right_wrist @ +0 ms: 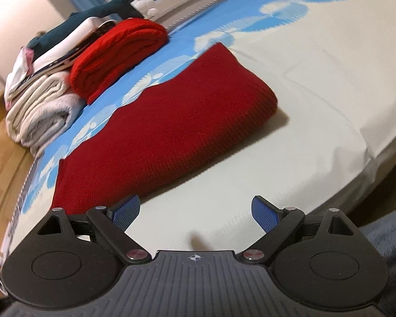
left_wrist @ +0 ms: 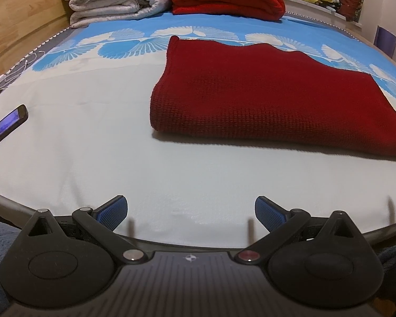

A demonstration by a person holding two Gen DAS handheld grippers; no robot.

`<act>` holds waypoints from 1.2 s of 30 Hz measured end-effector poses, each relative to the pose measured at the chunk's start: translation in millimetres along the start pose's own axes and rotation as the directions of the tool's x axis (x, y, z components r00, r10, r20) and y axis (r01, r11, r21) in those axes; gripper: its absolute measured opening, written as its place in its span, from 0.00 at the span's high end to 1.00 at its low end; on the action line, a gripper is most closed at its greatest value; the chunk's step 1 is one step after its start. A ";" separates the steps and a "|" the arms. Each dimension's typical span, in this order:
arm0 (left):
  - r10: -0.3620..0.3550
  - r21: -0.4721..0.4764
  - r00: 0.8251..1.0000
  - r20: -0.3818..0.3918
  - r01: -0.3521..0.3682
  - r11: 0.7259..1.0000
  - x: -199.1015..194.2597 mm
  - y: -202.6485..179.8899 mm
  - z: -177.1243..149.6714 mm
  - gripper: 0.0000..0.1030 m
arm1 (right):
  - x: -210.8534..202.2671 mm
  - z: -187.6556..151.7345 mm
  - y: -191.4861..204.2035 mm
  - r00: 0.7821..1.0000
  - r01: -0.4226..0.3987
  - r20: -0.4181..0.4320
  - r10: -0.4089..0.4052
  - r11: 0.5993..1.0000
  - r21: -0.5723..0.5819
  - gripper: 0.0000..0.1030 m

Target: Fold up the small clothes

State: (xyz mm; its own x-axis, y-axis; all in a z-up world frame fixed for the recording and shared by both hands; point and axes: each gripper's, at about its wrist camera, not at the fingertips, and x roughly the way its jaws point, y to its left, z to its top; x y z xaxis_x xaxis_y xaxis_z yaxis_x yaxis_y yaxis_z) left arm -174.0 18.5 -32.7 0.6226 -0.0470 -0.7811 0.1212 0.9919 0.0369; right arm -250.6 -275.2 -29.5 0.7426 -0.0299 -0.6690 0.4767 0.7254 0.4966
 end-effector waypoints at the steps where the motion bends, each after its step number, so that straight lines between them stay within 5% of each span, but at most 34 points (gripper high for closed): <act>1: -0.001 0.000 1.000 0.000 0.001 1.000 0.2 -0.3 0.3 0.00 | 0.8 0.6 -1.0 1.000 0.001 -0.001 -0.001 1.000 0.007 0.11; 9: -0.023 -0.014 1.000 0.002 0.023 1.000 -1.7 -1.1 11.6 0.00 | 11.1 9.4 -5.7 0.999 0.047 0.002 -0.047 0.997 0.068 0.11; 16: -0.047 0.007 0.998 0.043 0.046 0.999 -1.2 -21.2 44.7 0.00 | 35.5 29.3 -25.8 0.996 0.090 -0.010 -0.091 0.956 0.279 0.11; 27: -0.024 0.108 0.989 0.149 0.008 0.994 33.8 -87.6 91.9 0.00 | 74.5 57.3 -32.7 0.996 0.066 0.031 -0.085 0.916 0.396 0.08; 33: -0.018 0.151 0.993 0.114 0.001 0.989 64.3 -106.5 94.9 0.00 | 94.7 68.2 -29.3 0.994 0.030 0.081 -0.070 0.909 0.415 0.07; 34: -0.001 0.166 0.995 0.102 -0.016 0.986 70.5 -110.7 94.5 0.00 | 97.4 69.7 -28.5 0.994 0.017 0.088 -0.059 0.908 0.418 0.09; 35: 0.008 0.180 0.996 0.092 -0.025 0.983 75.9 -113.1 93.3 0.00 | 101.3 70.0 -28.5 0.995 -0.004 0.087 -0.037 0.904 0.428 0.25; 36: 0.021 0.191 0.997 0.078 -0.035 0.981 81.7 -115.2 91.6 0.00 | 103.5 69.3 -29.3 0.996 -0.011 0.080 -0.027 0.896 0.444 0.66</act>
State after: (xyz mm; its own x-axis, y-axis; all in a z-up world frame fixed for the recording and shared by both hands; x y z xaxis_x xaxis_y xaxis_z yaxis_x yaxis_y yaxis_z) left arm -66.3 -110.4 -43.7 0.6834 -0.0353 -0.7292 0.2443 0.9523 0.1829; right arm -155.0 -347.2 -75.0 0.7646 -0.1046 -0.6359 0.6276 0.3452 0.6979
